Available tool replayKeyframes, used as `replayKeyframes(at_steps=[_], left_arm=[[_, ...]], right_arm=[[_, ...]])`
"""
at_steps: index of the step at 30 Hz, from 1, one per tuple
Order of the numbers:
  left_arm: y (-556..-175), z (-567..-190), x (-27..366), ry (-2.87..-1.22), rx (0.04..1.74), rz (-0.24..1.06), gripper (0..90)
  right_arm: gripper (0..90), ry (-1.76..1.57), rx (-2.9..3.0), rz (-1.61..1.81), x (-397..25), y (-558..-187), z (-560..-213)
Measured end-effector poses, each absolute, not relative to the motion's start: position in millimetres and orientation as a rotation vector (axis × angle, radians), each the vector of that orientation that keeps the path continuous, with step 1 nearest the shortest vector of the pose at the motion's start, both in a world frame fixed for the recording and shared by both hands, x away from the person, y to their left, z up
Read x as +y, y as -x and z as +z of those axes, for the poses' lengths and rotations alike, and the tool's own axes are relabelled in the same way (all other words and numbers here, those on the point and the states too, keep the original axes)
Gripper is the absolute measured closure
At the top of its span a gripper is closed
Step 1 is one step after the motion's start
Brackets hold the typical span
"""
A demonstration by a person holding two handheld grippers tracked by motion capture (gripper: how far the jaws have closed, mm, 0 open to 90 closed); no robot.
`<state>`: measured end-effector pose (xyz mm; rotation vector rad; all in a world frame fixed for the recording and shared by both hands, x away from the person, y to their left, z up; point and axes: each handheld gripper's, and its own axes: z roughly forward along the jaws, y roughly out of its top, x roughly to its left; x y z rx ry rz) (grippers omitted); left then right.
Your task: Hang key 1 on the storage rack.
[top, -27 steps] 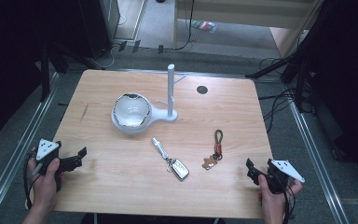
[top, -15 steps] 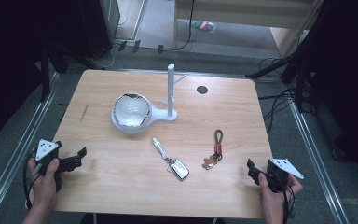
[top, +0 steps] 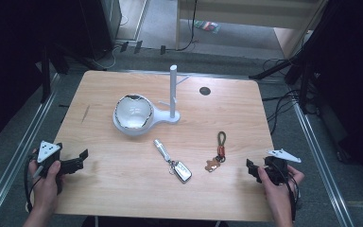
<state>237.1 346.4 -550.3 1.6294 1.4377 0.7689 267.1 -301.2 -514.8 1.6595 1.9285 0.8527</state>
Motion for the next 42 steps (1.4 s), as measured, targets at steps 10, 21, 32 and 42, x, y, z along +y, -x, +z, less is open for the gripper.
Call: replayKeyframes(at_steps=[10, 21, 32, 42], left_arm=[[-237, -550, 346, -1.633, 1.435, 0.769, 0.0], [-237, -550, 346, -1.635, 1.434, 0.767, 0.0], [-238, -550, 346, -1.639, 1.436, 0.767, 0.0], [-238, -550, 346, -1.633, 1.436, 0.767, 0.0]], right_arm=[[19.8, -1.706, 2.070, 0.742, -294, -282, -500], [14.2, -1.727, 2.207, 0.574, -282, -297, -493], [14.9, -1.755, 2.325, 0.446, -265, -311, -494], [14.2, -1.768, 2.318, 0.404, -255, -321, -483]])
